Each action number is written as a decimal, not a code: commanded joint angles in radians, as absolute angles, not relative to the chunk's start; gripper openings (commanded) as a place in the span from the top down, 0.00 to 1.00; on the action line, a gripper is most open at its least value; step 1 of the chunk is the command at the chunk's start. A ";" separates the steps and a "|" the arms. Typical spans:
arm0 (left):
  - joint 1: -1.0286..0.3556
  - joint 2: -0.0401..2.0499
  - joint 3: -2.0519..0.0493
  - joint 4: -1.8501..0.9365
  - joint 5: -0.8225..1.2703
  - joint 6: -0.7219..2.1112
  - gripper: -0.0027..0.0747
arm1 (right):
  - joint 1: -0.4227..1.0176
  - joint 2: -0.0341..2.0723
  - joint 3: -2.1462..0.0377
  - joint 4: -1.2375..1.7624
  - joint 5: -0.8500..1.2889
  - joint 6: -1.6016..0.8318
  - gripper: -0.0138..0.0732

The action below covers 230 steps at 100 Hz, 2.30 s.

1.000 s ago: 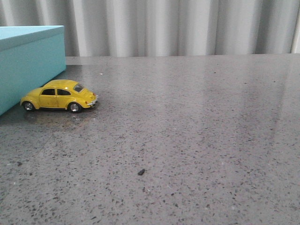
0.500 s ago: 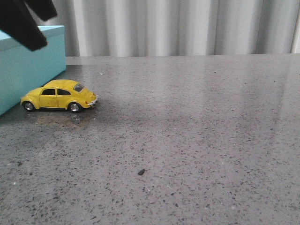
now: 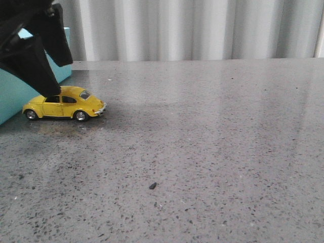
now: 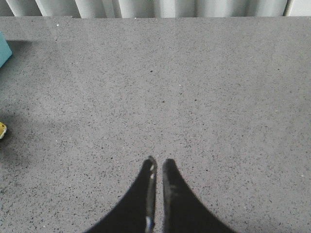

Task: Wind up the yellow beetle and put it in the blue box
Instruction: 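Lower the open left gripper around the beetle and close it, then lift the beetle with the left gripper and carry it over the box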

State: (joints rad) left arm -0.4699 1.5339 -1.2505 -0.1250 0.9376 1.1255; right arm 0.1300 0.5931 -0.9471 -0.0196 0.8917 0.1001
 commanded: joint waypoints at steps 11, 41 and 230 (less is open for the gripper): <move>-0.478 1.540 -1.283 -0.137 0.902 1.117 0.35 | 0.130 0.595 -0.970 -0.025 0.805 0.093 0.89; -0.478 1.568 -1.283 -0.115 0.852 1.117 0.35 | 0.130 0.595 -0.970 -0.025 0.805 0.093 0.89; -0.443 1.555 -1.853 0.121 1.164 0.819 0.80 | 0.130 0.595 -0.968 -0.025 0.797 0.093 0.89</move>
State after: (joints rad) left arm -0.4658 1.6243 -1.7901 0.0433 1.1732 0.8910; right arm 0.1300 0.5931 -0.9454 -0.0196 0.8725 0.1001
